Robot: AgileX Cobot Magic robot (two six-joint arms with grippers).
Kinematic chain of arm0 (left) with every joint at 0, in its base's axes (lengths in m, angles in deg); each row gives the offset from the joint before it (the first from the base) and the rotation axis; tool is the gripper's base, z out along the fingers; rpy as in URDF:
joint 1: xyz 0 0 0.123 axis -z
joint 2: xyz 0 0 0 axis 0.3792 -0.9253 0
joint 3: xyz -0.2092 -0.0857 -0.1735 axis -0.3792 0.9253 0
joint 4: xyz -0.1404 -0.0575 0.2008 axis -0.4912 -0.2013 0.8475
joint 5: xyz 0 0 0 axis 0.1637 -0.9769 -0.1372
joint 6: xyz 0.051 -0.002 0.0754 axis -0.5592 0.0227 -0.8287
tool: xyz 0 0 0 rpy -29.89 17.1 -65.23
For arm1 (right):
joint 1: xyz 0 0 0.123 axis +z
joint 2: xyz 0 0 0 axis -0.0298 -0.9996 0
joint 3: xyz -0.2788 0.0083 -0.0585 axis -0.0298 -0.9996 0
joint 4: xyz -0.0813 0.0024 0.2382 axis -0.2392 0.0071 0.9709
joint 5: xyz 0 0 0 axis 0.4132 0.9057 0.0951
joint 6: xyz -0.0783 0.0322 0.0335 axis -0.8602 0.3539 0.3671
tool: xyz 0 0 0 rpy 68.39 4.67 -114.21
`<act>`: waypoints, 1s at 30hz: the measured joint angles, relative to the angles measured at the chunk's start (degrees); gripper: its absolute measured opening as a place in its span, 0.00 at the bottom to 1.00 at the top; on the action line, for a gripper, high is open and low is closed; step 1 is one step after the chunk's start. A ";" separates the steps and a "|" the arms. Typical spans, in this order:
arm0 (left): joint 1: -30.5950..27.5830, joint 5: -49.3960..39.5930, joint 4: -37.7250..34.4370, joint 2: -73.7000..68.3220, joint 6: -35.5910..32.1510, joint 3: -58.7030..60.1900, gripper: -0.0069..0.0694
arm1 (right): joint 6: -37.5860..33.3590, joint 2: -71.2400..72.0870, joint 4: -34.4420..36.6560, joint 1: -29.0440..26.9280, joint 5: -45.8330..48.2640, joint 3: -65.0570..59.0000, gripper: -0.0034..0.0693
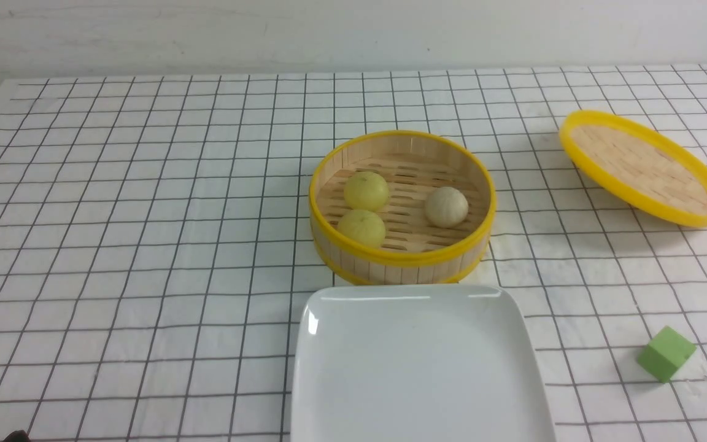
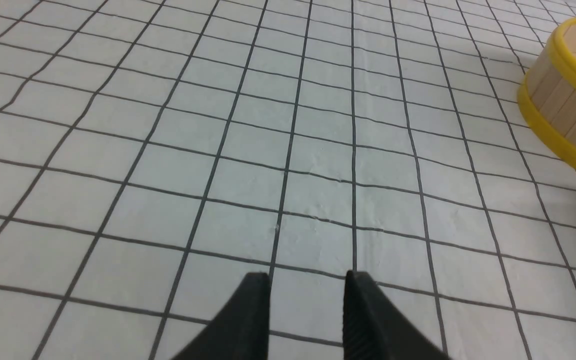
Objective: Put the steamed buns into the plate on the white-black tablecloth.
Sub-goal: 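Reach toward a bun in the bamboo steamer with the right gripper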
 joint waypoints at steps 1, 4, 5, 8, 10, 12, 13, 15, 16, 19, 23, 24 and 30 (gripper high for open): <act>0.00 0.00 0.00 0.00 0.00 0.00 0.41 | 0.00 0.00 0.00 0.00 0.00 0.00 0.38; 0.00 0.00 0.00 0.00 0.00 0.00 0.41 | 0.00 0.00 0.00 0.00 0.00 0.00 0.38; 0.00 0.00 0.00 0.00 0.00 0.00 0.41 | 0.00 0.00 0.00 0.00 0.00 0.00 0.38; 0.00 0.05 -0.30 0.00 0.24 0.00 0.41 | 1.76 0.00 1.05 0.00 -0.32 0.00 0.38; 0.00 0.06 -5.63 0.00 4.53 0.00 0.41 | 8.19 0.00 8.73 0.00 -1.65 -0.28 0.38; 0.00 0.00 -13.62 0.00 11.57 0.00 0.41 | 12.99 0.00 14.85 0.00 -3.47 -0.45 0.38; 0.00 -0.10 -15.55 0.00 12.33 0.00 0.41 | 13.47 0.00 15.51 0.00 -3.47 -0.45 0.38; 0.00 -0.44 -26.33 0.00 20.94 0.06 0.41 | 18.18 0.00 23.09 0.00 -5.15 -0.45 0.38; 0.00 -0.48 -29.76 0.00 24.26 0.18 0.41 | 19.29 0.00 25.23 0.00 -5.27 -0.45 0.38; 0.00 -0.42 -33.70 0.00 27.52 0.31 0.41 | 19.94 0.00 27.58 0.00 -6.16 -0.45 0.38; 0.00 1.03 -35.67 0.00 27.41 0.36 0.41 | 19.88 0.00 28.29 0.00 -6.76 -0.45 0.37; 0.00 1.28 -35.88 0.00 25.77 0.08 0.41 | 19.18 0.00 28.41 0.00 -6.81 -0.37 0.36; 0.00 -2.03 -35.28 -0.42 11.00 -11.82 0.35 | 9.73 -2.23 24.60 0.00 -5.00 10.34 0.14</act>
